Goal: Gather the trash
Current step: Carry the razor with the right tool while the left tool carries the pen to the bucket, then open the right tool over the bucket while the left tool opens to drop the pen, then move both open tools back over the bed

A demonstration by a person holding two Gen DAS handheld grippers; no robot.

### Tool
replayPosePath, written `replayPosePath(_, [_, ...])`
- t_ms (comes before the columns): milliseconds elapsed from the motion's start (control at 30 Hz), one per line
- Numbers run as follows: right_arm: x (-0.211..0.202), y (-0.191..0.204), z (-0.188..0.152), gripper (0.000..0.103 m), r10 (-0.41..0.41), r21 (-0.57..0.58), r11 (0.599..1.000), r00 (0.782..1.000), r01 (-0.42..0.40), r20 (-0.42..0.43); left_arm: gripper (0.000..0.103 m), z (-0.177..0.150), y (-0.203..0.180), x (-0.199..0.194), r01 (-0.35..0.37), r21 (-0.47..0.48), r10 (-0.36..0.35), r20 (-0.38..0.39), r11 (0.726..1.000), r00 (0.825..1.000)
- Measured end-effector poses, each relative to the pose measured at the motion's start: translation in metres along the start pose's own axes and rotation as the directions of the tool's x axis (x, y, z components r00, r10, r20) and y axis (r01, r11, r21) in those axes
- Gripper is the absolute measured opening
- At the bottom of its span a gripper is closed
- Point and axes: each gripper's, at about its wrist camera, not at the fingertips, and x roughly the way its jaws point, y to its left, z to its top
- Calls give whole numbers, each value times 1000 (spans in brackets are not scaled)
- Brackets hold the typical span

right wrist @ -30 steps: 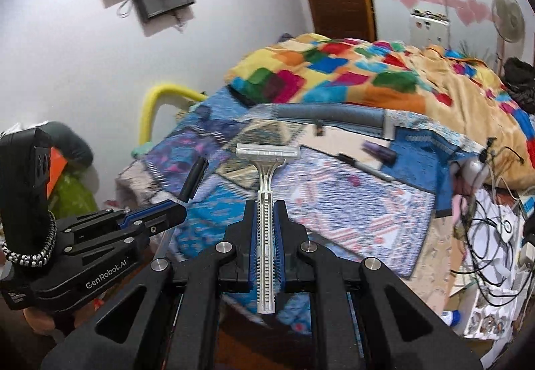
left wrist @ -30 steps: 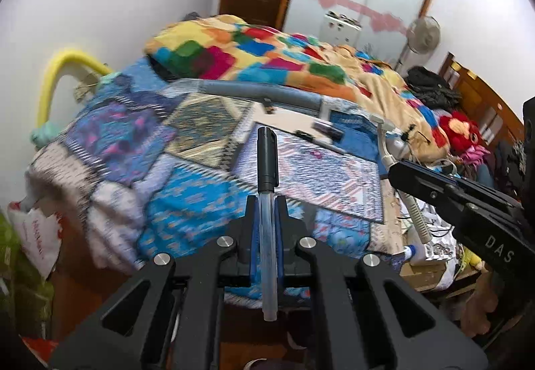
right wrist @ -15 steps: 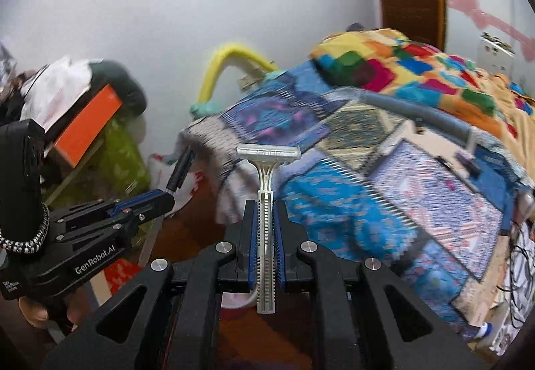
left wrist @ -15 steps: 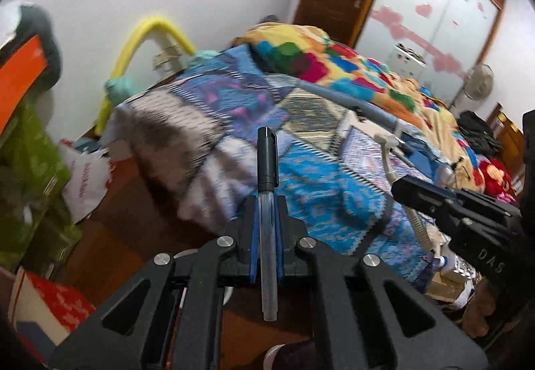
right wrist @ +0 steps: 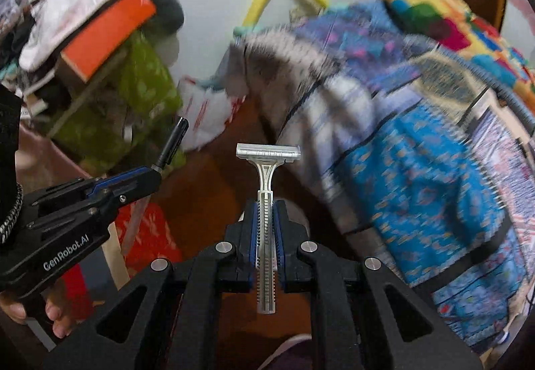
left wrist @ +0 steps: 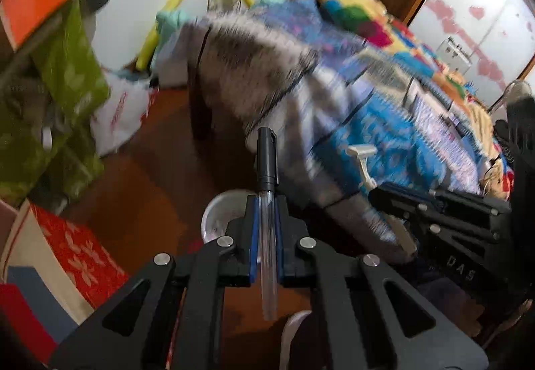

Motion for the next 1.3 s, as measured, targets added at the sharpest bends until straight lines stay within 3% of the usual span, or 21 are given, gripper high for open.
replayPosePath(233, [60,-7,-9,9,24,32,999,987,-19,-161,7,-27,18,63,3,-48,-10,-162,999,987])
replayPosePath(400, [86,-18,-4,9,75,91,994,971,-56,-225,7,-23,22,89,-11,-62,-2,-206,998,979])
replayPosePath(600, [103,-16,11,9,117,106,990,961,-94,-249,10,-1,27,102,-31,-105,10,-194,994,981])
replayPosePath(667, [106,-17,13,9,121,105,990,958,-96,-261,21,3,32,106,-65,-116,42,-197,991,980])
replayPosePath(733, [112,-15,14,13,95,93,993,954,-71,-286,23,4,37,107,-78,-131,51,-199,988,979])
replayPosePath(800, [114,-16,13,27,81,89,994,951,-56,-299,23,3,41,106,-83,-139,53,-204,987,978])
replayPosePath(933, [108,-23,8,30,76,84,995,951,-53,-300,23,-1,42,96,-93,-129,66,-200,987,977])
replayPosePath(1100, [89,-30,4,30,59,81,996,960,-39,-273,23,-3,37,73,-80,-139,56,-165,987,985])
replayPosePath(1300, [49,-42,3,30,39,84,996,982,-23,-185,23,1,15,32,-56,-109,47,-84,992,995])
